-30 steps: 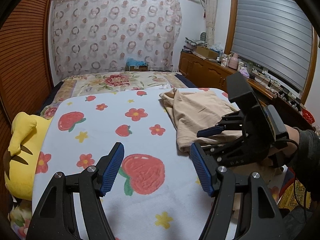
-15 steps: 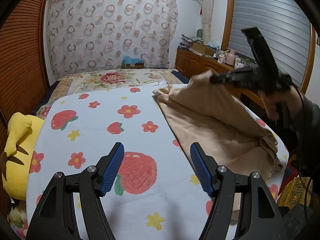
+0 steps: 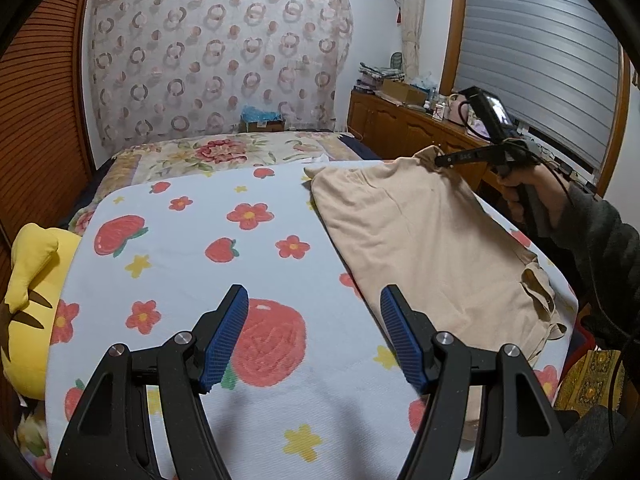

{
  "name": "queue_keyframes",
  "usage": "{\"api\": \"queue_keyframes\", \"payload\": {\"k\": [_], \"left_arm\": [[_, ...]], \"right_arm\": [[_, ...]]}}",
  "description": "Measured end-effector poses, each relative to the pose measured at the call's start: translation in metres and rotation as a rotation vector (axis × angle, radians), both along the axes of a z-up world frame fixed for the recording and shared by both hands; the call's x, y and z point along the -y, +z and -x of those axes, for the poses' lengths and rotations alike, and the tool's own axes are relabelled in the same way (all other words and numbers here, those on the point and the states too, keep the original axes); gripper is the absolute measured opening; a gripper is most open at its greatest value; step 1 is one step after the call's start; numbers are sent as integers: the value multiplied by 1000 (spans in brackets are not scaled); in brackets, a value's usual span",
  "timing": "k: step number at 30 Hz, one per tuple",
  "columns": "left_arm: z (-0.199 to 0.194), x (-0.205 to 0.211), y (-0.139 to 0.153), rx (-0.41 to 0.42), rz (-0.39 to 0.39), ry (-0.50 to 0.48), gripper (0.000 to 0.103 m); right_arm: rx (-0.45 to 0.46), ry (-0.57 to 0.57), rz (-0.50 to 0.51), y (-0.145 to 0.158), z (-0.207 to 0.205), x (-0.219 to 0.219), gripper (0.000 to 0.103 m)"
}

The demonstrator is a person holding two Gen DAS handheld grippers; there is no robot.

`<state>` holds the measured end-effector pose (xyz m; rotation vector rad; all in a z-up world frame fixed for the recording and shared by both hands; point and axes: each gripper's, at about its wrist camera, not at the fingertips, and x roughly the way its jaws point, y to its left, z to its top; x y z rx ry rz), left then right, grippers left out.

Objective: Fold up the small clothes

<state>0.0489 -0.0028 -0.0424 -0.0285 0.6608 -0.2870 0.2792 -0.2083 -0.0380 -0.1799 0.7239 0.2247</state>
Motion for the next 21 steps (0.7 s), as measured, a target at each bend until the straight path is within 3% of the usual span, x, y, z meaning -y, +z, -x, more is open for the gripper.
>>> {"api": "queue_keyframes", "payload": {"k": [8, 11, 21], "left_arm": [[-2, 5, -2, -9, -5, -8, 70], [-4, 7, -4, -14, -7, -14, 69], [-6, 15, -9, -28, -16, -31, 69]], "right_arm": [[-9, -10, -61, 9, -17, 12, 21], [-71, 39, -88, -3, -21, 20, 21], [-129, -27, -18, -14, -54, 20, 21]]}}
